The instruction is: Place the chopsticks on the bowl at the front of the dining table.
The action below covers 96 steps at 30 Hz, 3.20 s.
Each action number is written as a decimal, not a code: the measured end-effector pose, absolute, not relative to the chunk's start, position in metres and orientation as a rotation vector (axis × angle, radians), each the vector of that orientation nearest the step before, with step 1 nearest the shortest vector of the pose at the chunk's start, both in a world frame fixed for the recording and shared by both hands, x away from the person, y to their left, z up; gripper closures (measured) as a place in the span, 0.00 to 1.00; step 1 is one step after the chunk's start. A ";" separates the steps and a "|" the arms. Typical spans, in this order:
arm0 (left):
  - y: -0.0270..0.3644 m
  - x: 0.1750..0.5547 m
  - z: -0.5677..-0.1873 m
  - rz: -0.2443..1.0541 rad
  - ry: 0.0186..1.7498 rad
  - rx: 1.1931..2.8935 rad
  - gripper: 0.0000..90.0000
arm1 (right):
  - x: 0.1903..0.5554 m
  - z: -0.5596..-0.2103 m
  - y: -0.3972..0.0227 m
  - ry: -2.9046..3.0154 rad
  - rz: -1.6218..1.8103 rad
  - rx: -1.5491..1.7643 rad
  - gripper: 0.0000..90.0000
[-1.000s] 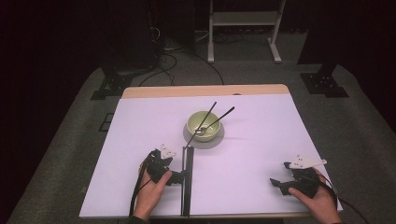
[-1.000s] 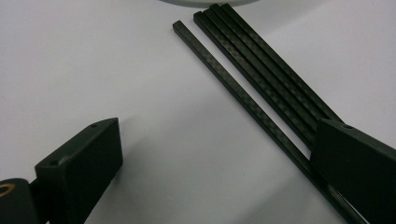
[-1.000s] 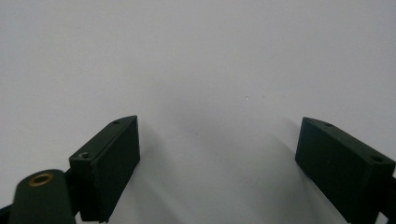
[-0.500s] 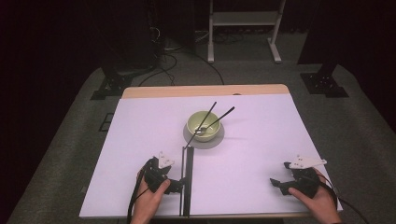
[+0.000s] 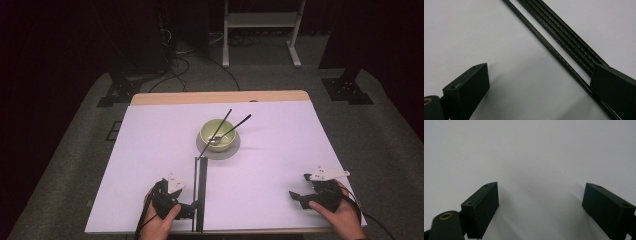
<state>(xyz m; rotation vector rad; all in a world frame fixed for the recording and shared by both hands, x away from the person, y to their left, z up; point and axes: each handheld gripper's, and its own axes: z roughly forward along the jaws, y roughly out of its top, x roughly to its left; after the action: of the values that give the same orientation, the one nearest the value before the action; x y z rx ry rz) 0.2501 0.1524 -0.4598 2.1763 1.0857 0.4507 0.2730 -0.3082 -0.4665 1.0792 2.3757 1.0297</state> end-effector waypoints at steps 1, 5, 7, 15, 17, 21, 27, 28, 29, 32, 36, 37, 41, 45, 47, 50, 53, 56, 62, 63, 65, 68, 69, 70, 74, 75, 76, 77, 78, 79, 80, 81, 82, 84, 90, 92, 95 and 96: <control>0.153 0.249 -0.460 0.450 1.088 2.172 0.02 | 0.273 -0.467 -0.308 2.376 1.030 1.079 0.14; 0.154 0.241 -0.461 0.452 1.090 2.161 0.02 | 0.273 -0.467 -0.308 2.376 1.030 1.079 0.14; 0.153 0.237 -0.461 0.457 1.086 2.164 0.02 | 0.273 -0.467 -0.308 2.376 1.029 1.079 0.14; 0.152 0.232 -0.462 0.470 1.076 2.162 0.01 | 0.273 -0.467 -0.308 2.375 1.029 1.079 0.14; 0.152 0.232 -0.463 0.471 1.072 2.163 0.01 | 0.273 -0.467 -0.308 2.375 1.029 1.079 0.14; 0.153 0.232 -0.462 0.468 1.067 2.166 0.01 | 0.273 -0.467 -0.308 2.375 1.030 1.079 0.14; 0.154 0.232 -0.462 0.472 1.063 2.164 0.01 | 0.273 -0.467 -0.308 2.375 1.031 1.079 0.14; 0.154 0.232 -0.462 0.472 1.062 2.166 0.01 | 0.273 -0.467 -0.308 2.375 1.031 1.081 0.14; 0.154 0.232 -0.462 0.471 1.066 2.164 0.01 | 0.273 -0.467 -0.308 2.375 1.031 1.081 0.14; 0.157 0.232 -0.462 0.469 1.068 2.167 0.01 | 0.273 -0.467 -0.308 2.375 1.031 1.081 0.14; 0.160 0.232 -0.462 0.469 1.077 2.163 0.01 | 0.273 -0.467 -0.308 2.375 1.031 1.081 0.14; 0.160 0.233 -0.462 0.472 1.076 2.165 0.01 | 0.273 -0.467 -0.308 2.375 1.032 1.080 0.14; 0.164 0.233 -0.462 0.475 1.082 2.161 0.01 | 0.273 -0.467 -0.308 2.375 1.032 1.081 0.14; 0.168 0.232 -0.461 0.491 1.090 2.163 0.01 | 0.273 -0.467 -0.308 2.375 1.032 1.081 0.14; 0.170 0.232 -0.461 0.493 1.092 2.166 0.01 | 0.273 -0.467 -0.308 2.375 1.031 1.081 0.14; 0.174 0.233 -0.461 0.495 1.101 2.163 0.01 | 0.273 -0.467 -0.308 2.375 1.032 1.082 0.14; 0.176 0.234 -0.461 0.493 1.106 2.161 0.01 | 0.273 -0.467 -0.308 2.375 1.032 1.081 0.14; 0.178 0.235 -0.461 0.491 1.110 2.158 0.01 | 0.273 -0.467 -0.308 2.375 1.033 1.080 0.14; 0.184 0.236 -0.461 0.485 1.124 2.153 0.01 | 0.273 -0.467 -0.308 2.375 1.032 1.080 0.14; 0.185 0.236 -0.461 0.486 1.130 2.150 0.01 | 0.273 -0.467 -0.308 2.375 1.033 1.082 0.14; 0.187 0.237 -0.460 0.493 1.131 2.153 0.01 | 0.273 -0.467 -0.308 2.375 1.033 1.080 0.14; 0.189 0.238 -0.460 0.497 1.131 2.156 0.01 | 0.273 -0.467 -0.308 2.375 1.032 1.081 0.14; 0.190 0.238 -0.460 0.496 1.132 2.158 0.01 | 0.273 -0.467 -0.308 2.376 1.033 1.081 0.14; 0.191 0.238 -0.460 0.495 1.135 2.155 0.01 | 0.273 -0.467 -0.308 2.376 1.032 1.082 0.14; 0.196 0.240 -0.459 0.498 1.145 2.156 0.01 | 0.273 -0.467 -0.308 2.376 1.032 1.082 0.14; 0.197 0.240 -0.459 0.502 1.151 2.152 0.01 | 0.273 -0.467 -0.308 2.376 1.032 1.081 0.14; 0.198 0.240 -0.459 0.502 1.155 2.152 0.01 | 0.273 -0.467 -0.308 2.376 1.032 1.081 0.14; 0.200 0.241 -0.459 0.506 1.161 2.148 0.01 | 0.273 -0.467 -0.308 2.376 1.032 1.083 0.14; 0.201 0.241 -0.459 0.508 1.163 2.147 0.01 | 0.273 -0.467 -0.308 2.376 1.032 1.081 0.14; 0.203 0.241 -0.459 0.509 1.169 2.146 0.01 | 0.273 -0.467 -0.308 2.376 1.032 1.081 0.14; 0.204 0.242 -0.459 0.510 1.174 2.142 0.01 | 0.273 -0.467 -0.308 2.376 1.032 1.081 0.14; 0.205 0.242 -0.459 0.513 1.176 2.141 0.01 | 0.273 -0.467 -0.308 2.376 1.032 1.082 0.14; 0.207 0.243 -0.459 0.513 1.178 2.142 0.01 | 0.273 -0.467 -0.308 2.376 1.032 1.082 0.14; 0.210 0.243 -0.459 0.518 1.187 2.139 0.01 | 0.273 -0.467 -0.308 2.376 1.031 1.082 0.14; 0.218 0.245 -0.458 0.531 1.205 2.135 0.01 | 0.273 -0.467 -0.308 2.376 1.030 1.081 0.14; 0.220 0.246 -0.458 0.532 1.209 2.135 0.01 | 0.273 -0.467 -0.308 2.375 1.031 1.082 0.14; 0.224 0.247 -0.458 0.537 1.219 2.130 0.01 | 0.273 -0.467 -0.308 2.376 1.031 1.081 0.14; 0.225 0.247 -0.458 0.537 1.223 2.128 0.01 | 0.273 -0.467 -0.308 2.376 1.031 1.081 0.14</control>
<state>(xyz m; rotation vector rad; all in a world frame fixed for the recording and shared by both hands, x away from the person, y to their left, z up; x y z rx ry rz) 0.2471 0.2251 -0.4582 2.1283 1.2232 0.5374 0.2730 -0.3082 -0.4666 1.0807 2.3757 1.0305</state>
